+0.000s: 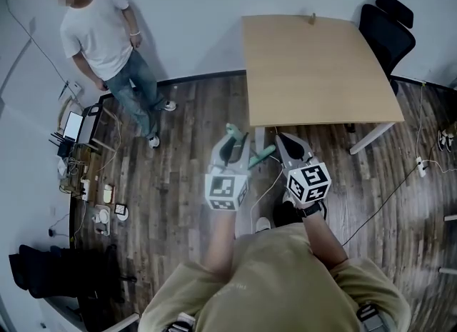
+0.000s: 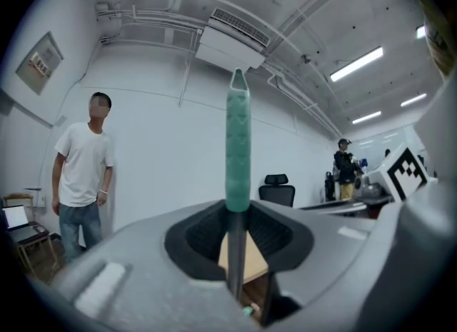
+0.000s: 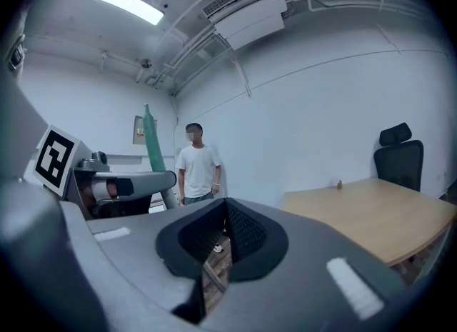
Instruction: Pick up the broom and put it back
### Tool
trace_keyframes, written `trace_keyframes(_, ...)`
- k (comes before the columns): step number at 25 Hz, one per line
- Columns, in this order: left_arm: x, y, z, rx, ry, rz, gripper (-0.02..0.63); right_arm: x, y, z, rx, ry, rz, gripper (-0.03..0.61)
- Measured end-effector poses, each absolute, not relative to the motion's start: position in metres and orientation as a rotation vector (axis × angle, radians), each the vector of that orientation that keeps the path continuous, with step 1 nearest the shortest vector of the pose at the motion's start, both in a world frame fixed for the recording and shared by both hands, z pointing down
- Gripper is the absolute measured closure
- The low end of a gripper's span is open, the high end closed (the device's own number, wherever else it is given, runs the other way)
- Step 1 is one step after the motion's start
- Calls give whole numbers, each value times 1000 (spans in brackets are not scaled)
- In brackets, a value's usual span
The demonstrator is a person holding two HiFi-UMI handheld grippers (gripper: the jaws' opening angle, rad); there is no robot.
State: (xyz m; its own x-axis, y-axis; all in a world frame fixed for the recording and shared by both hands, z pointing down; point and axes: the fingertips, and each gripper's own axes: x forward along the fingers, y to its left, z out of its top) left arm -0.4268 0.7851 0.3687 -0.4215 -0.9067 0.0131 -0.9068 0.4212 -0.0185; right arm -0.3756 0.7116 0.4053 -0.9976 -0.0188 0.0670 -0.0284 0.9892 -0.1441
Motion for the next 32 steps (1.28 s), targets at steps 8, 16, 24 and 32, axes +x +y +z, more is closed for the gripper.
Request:
trace_keyframes(8, -420, 781, 373, 1722, -2618, -36, 528, -367, 713, 401, 42, -3056, 174, 572)
trace_keyframes(16, -368, 750, 368, 1899, -2486, -59, 528, -312, 689, 397, 225, -3063, 198, 572)
trace_keyframes(24, -274, 711, 373, 2101, -2266, 23, 528, -194, 658, 395, 593, -3045, 320, 572)
trace_keyframes(32, -136, 663, 395, 2304, -1993, 86, 528, -35, 623, 402, 1041, -2995, 435, 572)
